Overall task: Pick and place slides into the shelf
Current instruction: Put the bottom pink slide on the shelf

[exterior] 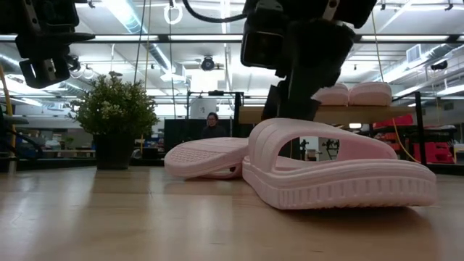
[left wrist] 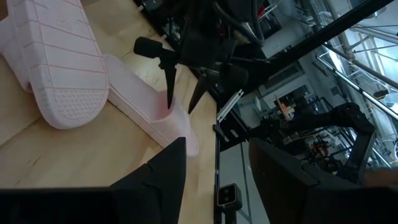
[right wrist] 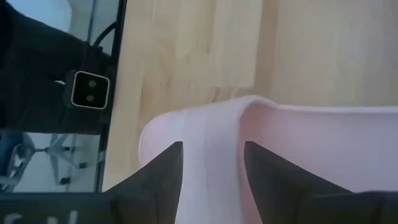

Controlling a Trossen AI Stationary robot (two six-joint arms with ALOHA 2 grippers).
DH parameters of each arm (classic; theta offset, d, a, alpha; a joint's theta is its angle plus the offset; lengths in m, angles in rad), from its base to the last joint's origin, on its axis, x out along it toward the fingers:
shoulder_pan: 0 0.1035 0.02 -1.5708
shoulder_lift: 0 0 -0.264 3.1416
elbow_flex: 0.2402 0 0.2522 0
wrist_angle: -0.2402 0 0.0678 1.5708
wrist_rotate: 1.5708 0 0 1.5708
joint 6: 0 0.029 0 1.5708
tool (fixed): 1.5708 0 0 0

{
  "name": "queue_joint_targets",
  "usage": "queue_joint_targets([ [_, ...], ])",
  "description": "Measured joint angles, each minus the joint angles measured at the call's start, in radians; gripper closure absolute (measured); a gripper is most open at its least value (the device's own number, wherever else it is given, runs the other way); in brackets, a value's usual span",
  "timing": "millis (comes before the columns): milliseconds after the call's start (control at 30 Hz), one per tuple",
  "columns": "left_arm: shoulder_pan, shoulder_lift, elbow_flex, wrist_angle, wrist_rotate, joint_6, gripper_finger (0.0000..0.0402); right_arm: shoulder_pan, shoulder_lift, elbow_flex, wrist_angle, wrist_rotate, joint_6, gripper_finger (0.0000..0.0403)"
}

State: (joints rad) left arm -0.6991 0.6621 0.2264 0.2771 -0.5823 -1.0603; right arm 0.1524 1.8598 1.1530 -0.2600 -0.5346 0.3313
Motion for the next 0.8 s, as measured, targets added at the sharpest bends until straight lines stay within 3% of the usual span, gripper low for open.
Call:
queue_joint_targets([
  [267, 0.000, 0.000, 0.000, -0.002, 0.000, 0.001, 0.0224, 0.008, 0.027, 0.000, 0.003, -0.049, 0.005, 0.0243],
  [333, 0.000, 0.000, 0.000, -0.008, 0.000, 0.001, 0.0225, 0.008, 0.026, 0.000, 0.005, -0.068, 0.002, 0.0272],
  [467, 0.000, 0.000, 0.000, -0.024, 0.000, 0.001, 0.0222, 0.008, 0.020, 0.011, -0.005, -0.104, 0.014, 0.0377],
  [500, 0.000, 0.000, 0.000, -0.026, 0.000, 0.001, 0.0221, 0.008, 0.020, 0.019, -0.006, -0.111, 0.027, 0.0385],
  [600, 0.000, 0.000, 0.000, -0.037, 0.000, 0.001, 0.0219, 0.021, 0.020, 0.058, -0.044, -0.108, 0.050, 0.0386],
  [800, 0.000, 0.000, 0.000, -0.043, 0.000, 0.003, 0.0223, 0.043, 0.019, 0.243, -0.333, -0.095, -0.054, 0.0393],
])
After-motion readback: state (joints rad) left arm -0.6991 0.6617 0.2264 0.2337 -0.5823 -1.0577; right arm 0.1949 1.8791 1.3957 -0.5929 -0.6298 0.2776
